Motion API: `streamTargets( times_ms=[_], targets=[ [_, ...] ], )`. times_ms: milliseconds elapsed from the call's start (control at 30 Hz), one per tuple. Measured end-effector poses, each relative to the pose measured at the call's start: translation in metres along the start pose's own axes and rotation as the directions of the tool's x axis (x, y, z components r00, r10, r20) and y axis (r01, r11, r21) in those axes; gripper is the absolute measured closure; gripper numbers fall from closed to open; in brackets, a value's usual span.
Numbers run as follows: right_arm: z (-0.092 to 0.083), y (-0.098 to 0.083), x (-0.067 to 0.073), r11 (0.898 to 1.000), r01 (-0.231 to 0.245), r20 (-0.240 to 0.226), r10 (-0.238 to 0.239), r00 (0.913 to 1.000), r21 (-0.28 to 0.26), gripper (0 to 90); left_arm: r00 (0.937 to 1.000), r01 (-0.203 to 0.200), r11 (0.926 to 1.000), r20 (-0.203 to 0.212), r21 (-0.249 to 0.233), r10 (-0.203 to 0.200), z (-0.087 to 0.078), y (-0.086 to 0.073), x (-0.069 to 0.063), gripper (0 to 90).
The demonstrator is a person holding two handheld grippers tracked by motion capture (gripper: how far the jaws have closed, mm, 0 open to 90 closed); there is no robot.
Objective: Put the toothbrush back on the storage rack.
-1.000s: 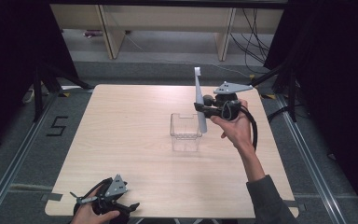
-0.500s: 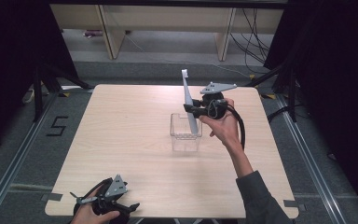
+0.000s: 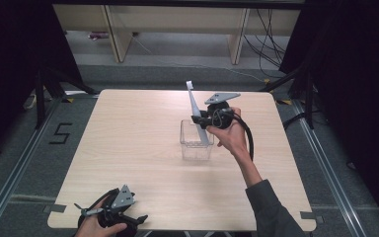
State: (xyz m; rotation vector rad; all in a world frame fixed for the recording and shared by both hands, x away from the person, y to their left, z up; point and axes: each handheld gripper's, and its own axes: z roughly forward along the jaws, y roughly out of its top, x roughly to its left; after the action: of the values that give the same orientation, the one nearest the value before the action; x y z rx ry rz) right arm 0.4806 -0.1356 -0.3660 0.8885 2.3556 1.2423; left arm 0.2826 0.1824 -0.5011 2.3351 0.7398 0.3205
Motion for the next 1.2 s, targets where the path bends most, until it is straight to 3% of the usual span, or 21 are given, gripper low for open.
streamTargets(
  times_ms=[100,167,367,400,500,600,733,933,967,1067,1200],
  targets=[
    [0.009,-0.006,0.000,1.000,-0.022,-0.003,0.022,0.9997,0.013,66.9,1.0000,0.001,1.0000,-0.004,-0.006,-0.001,0.000,0.000,0.000,15.0],
    [0.013,-0.009,-0.002,1.000,-0.010,0.000,0.010,1.0000,0.027,66.9,1.0000,0.001,1.0000,0.000,0.002,-0.001,0.000,0.000,0.000,15.1],
    [0.021,-0.014,-0.001,0.997,-0.031,-0.008,0.031,0.9995,0.070,66.9,1.0000,0.002,1.0000,-0.004,-0.006,-0.002,-0.001,0.000,0.000,15.1],
    [0.023,-0.015,-0.002,0.998,-0.013,-0.008,0.014,0.9999,0.058,66.9,1.0000,0.004,0.9999,-0.009,-0.010,-0.004,-0.001,0.000,0.000,15.0],
    [0.026,-0.018,0.001,0.995,-0.043,-0.011,0.044,0.9990,0.088,66.9,0.9999,0.006,0.9999,-0.009,-0.011,-0.006,-0.001,0.000,0.000,15.1],
    [0.030,-0.020,-0.001,0.996,0.003,0.000,-0.003,1.0000,0.094,66.9,1.0000,0.005,0.9999,-0.008,-0.010,-0.005,-0.001,0.000,-0.001,15.1],
    [0.033,-0.022,0.000,0.992,-0.022,0.003,0.022,0.9997,0.124,66.9,0.9999,0.005,0.9999,-0.009,-0.010,-0.006,-0.001,0.000,0.000,15.0],
    [0.040,-0.025,0.000,0.990,-0.001,-0.009,0.002,1.0000,0.141,66.9,1.0000,0.005,0.9999,-0.009,-0.011,-0.005,-0.001,0.000,-0.001,15.0],
    [0.040,-0.026,0.003,0.986,-0.032,-0.006,0.033,0.9994,0.162,66.9,0.9999,0.005,0.9999,-0.009,-0.010,-0.005,-0.001,0.000,-0.001,15.0],
    [0.044,-0.028,0.000,0.985,0.001,-0.013,0.001,0.9999,0.171,66.8,0.9999,0.006,0.9999,-0.009,-0.011,-0.006,-0.001,0.000,-0.001,15.0],
    [0.048,-0.030,0.000,0.984,0.010,-0.006,-0.009,0.9999,0.179,66.9,0.9999,0.005,0.9999,-0.009,-0.011,-0.006,-0.001,0.000,-0.001,15.0]
  ],
)
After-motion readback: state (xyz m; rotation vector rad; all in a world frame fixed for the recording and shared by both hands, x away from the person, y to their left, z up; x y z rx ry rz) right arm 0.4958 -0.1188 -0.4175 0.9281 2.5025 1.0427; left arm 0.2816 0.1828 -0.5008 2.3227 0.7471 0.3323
